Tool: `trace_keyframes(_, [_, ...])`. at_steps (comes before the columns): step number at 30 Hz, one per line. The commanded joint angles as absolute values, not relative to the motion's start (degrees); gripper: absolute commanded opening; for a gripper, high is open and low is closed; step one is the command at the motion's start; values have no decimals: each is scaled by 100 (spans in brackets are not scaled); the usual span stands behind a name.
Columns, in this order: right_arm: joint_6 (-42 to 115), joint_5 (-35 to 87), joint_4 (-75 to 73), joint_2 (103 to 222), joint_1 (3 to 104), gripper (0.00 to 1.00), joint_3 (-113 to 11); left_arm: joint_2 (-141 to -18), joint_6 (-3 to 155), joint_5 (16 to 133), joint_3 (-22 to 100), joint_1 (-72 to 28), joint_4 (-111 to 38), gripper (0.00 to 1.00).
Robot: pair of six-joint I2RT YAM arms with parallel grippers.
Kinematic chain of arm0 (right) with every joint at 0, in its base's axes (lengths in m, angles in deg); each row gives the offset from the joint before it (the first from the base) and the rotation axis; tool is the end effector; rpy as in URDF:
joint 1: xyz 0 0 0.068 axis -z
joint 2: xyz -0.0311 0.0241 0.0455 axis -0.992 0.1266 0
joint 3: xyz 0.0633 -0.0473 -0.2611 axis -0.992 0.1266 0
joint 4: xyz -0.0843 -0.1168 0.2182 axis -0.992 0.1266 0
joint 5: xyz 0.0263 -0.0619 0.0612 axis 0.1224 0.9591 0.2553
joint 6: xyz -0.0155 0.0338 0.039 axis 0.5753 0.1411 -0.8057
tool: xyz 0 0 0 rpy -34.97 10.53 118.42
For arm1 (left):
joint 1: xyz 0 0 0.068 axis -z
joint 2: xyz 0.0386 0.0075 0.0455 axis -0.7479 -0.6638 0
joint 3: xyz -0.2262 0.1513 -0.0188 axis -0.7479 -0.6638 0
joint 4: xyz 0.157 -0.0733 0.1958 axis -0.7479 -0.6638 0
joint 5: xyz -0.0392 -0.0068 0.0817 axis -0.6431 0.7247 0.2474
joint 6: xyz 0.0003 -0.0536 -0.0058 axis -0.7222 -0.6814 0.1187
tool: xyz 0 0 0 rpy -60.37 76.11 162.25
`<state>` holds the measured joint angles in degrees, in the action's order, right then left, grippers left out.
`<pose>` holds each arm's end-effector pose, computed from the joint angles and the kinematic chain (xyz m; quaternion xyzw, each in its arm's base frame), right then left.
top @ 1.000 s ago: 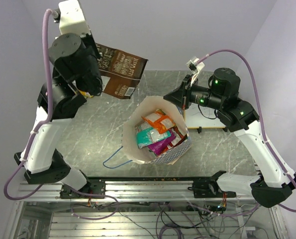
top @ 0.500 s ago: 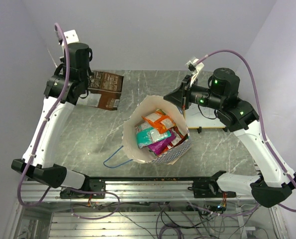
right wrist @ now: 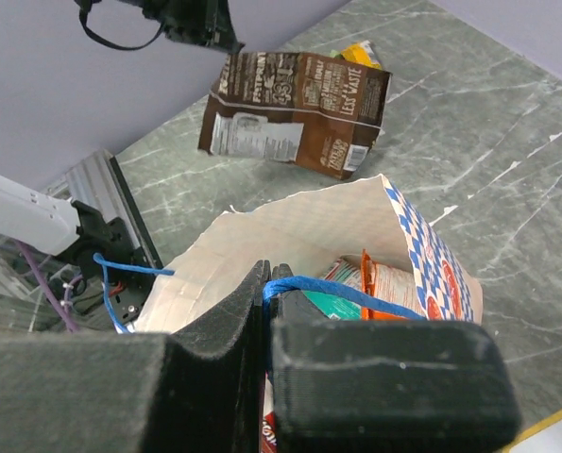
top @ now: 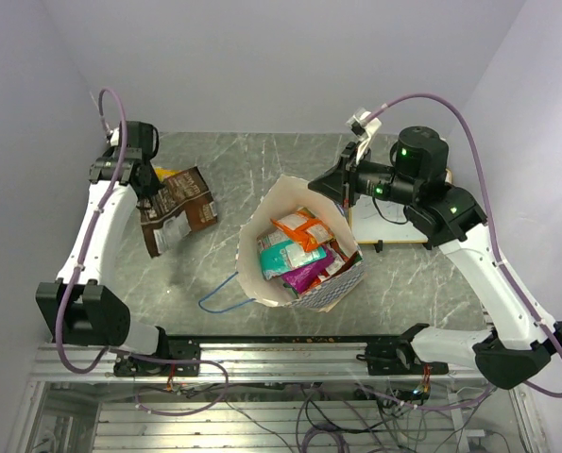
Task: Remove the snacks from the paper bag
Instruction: Place the snack at the center of the board.
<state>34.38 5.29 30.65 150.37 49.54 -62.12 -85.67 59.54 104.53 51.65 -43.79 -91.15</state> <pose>0.1925 0.1461 0.4672 -0.3063 0.7166 0.3948 0.4866 0.2924 -0.0105 0.3665 -0.2515 0.8890 0.0725 0.3757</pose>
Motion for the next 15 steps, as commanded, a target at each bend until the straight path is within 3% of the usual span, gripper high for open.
trace_keyframes(1, [3540,411,2935,14993,4915,0,-6378,-8638,5809,10194,4654,-4744,-9424,7])
trace_keyframes(15, [3683,429,3075,15203,4915,0,-6638,-9609,5833,10808,4021,-5817,-9513,7])
